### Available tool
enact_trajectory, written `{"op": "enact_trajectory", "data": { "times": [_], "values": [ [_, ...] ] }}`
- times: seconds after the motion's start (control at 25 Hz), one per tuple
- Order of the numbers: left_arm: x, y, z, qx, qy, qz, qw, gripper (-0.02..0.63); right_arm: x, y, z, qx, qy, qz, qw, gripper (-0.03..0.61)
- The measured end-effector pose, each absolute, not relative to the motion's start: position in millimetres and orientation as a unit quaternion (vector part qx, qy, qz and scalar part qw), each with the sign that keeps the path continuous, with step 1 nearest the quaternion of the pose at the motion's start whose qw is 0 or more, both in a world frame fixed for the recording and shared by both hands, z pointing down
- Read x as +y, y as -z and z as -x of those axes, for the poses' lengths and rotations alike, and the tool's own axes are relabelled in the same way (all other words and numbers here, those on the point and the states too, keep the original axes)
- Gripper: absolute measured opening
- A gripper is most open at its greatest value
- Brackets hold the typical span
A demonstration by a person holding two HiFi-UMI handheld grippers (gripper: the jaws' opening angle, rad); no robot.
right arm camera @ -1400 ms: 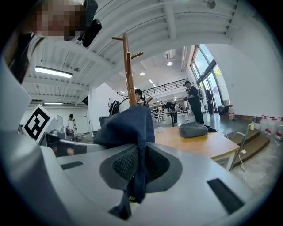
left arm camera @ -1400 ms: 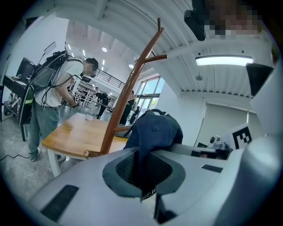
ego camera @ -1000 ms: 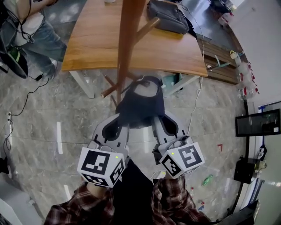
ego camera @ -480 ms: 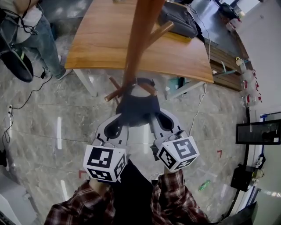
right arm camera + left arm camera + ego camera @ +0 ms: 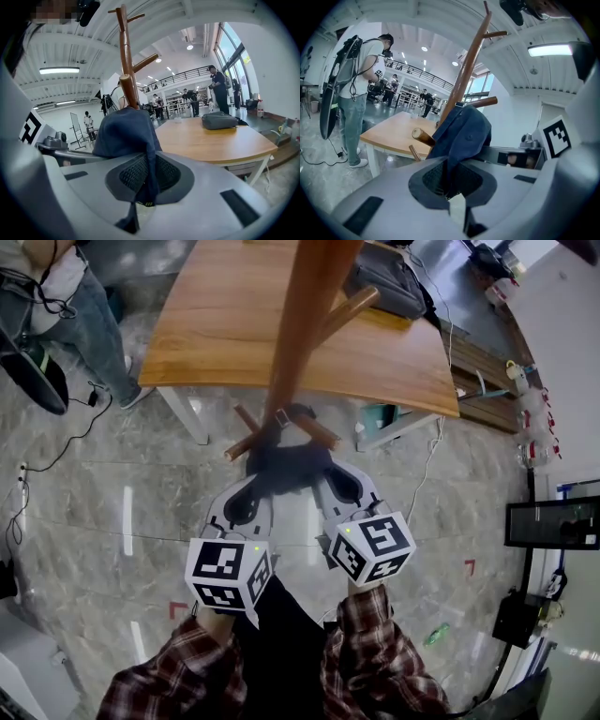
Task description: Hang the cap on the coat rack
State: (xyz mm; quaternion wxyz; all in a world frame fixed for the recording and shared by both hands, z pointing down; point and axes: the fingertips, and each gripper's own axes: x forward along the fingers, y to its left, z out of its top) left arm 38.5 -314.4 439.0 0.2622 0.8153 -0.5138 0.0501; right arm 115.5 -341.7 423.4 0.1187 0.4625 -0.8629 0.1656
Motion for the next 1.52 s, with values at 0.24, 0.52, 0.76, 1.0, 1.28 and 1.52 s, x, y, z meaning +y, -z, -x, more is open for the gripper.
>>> {"op": "enact_trajectory", "data": {
  "times": [0.24,0.52,0.76,1.0,1.28,1.52],
  "values": [
    [-319.4,-450.6,-37.0,-0.514,-0.054,-0.814,0.265,0.021,-350.5,-431.2,-110.9,-0.864,-0.163,-0.458,0.13,0.023],
    [-321.1,-454.1,-36.3,-0.509,-0.053,-0.817,0.265,0.021,-353.9,-435.3,-107.2,-0.866,-0.157,-0.456,0.134,0.023],
    [-316.2,-451.2,-35.1,-0.504,-0.032,-0.819,0.272,0.021,-346.8,-431.2,-108.9,-0.868,-0.151,-0.455,0.132,0.033],
    [-312.7,-443.0,-37.3,-0.487,-0.009,-0.831,0.269,0.061,-343.0,-427.5,-117.4,-0.872,-0.157,-0.445,0.135,0.107],
    [-301.9,-438.6,-40.2,-0.46,-0.009,-0.846,0.269,0.135,-331.0,-428.0,-122.9,-0.87,-0.159,-0.446,0.137,0.132],
    [-294.2,-438.3,-38.5,-0.459,-0.012,-0.846,0.273,0.135,-324.3,-425.7,-126.7,-0.867,-0.162,-0.453,0.132,0.132]
  ]
}}
